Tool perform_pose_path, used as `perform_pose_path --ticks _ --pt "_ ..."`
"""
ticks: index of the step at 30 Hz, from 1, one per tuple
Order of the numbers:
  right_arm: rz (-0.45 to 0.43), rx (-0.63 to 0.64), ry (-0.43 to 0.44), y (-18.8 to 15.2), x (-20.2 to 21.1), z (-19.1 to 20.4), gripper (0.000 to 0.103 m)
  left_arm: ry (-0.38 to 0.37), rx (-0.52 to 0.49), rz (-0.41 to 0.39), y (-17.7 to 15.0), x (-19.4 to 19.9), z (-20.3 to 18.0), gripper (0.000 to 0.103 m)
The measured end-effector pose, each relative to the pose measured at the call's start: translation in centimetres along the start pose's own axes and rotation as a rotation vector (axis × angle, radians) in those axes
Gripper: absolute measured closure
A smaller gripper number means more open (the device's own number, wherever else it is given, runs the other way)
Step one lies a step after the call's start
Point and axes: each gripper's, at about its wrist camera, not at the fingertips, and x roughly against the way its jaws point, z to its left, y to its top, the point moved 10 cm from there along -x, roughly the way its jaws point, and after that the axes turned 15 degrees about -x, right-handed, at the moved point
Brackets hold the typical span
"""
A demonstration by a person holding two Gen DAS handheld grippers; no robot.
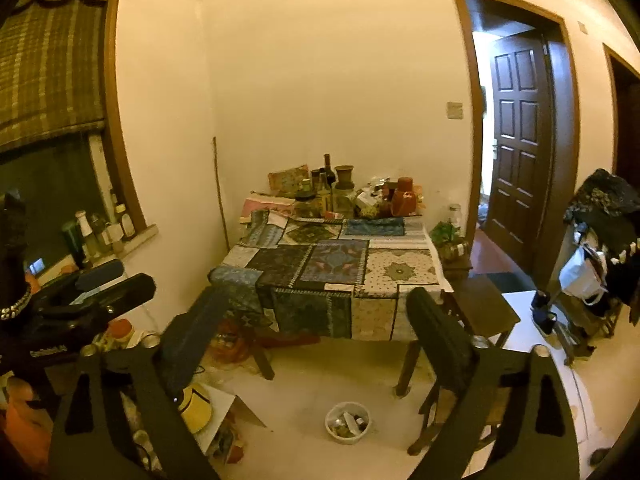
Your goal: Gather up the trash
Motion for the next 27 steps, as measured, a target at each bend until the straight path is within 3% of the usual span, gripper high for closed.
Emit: perform_pose_path --ticks 10,27 --pt "-0.004 0.009 -0.012 -0.6 1.3 0.3 0.007 0.008 -0.022 -0.025 0.2 2.2 -0.7 0.004" --pt "-0.001 0.040 -0.028 -1.3 2.4 0.2 0.007 0.008 -0.043 -0.028 0.8 2.5 -1.7 0.003"
